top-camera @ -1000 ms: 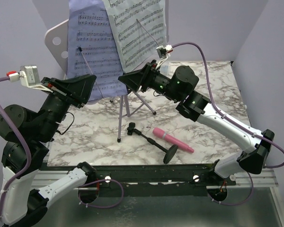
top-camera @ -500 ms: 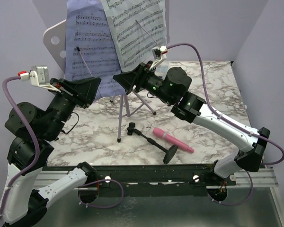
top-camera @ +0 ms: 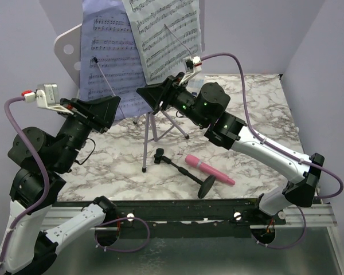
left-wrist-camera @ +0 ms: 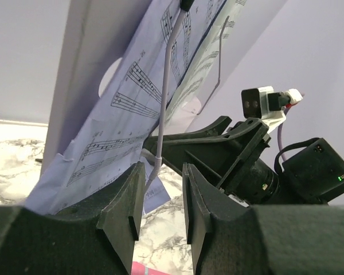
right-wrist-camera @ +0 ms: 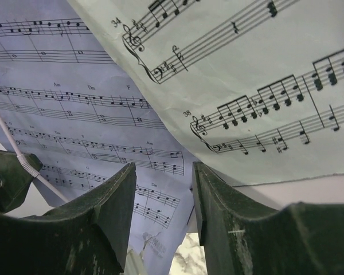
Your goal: Set up the instrument practice props
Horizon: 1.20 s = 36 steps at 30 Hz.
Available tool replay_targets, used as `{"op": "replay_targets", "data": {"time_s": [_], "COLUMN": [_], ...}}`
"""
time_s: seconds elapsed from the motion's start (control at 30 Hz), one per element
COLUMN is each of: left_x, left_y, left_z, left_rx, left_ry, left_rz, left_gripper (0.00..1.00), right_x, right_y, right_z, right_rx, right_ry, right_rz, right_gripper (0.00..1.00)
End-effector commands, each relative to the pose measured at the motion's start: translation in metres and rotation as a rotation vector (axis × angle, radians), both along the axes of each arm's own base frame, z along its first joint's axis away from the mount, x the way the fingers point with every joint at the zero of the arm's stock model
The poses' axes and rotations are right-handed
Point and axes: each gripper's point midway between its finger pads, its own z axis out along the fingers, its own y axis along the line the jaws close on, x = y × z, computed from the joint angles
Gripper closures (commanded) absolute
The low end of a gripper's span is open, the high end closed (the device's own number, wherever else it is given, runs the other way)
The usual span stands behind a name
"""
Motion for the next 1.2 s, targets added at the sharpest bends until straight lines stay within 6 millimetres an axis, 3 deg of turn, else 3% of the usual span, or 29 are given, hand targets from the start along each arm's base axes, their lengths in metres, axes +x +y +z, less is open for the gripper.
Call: {"op": "replay_targets", "data": {"time_s": [0.0,0.13,0.3,0.43,0.63,0.7,0.83,1.0,1.17], "left_x": [0.002,-0.002,-0.030,-0.050,-0.066,-0.063,-0.050,-0.038,-0.028], "left_y": [0.004,0.005,0.015,0.037,0.089,0.095,0.089,0.082,0.073], "left_z": [-0.003,-0.002,0.010,0.011,-0.001,-0.006,-0.017,-0.026,-0.027], "left_rx": [0.003,0.000,-0.035,-0.053,-0.096,-0.120,-0.142,-0.141,-0.132], "left_ry": [0.004,-0.004,-0.039,-0.051,-0.021,-0.003,0.059,0.098,0.103], "left_rz": [0.025,0.016,-0.030,0.004,0.192,0.226,0.243,0.254,0.245], "left_gripper": [0.62,0.60,0.46,0.41,0.39,0.37,0.37,0.37,0.44], "right_x": [0.001,-0.002,-0.011,-0.032,-0.057,-0.065,-0.077,-0.080,-0.077], "right_y": [0.001,0.003,0.003,0.004,0.001,0.006,0.025,0.037,0.050], "right_z": [0.024,0.030,0.025,0.026,0.035,0.038,0.042,0.050,0.056], "right_rx": [0.044,0.054,0.030,-0.024,-0.069,-0.074,-0.097,-0.077,-0.073], "right_ry": [-0.092,-0.124,-0.142,-0.230,-0.309,-0.335,-0.373,-0.393,-0.383], "right_rz": [-0.017,0.007,0.046,0.145,0.245,0.277,0.319,0.310,0.311], "right_gripper": [0.52,0.54,0.54,0.49,0.38,0.36,0.31,0.28,0.32]}}
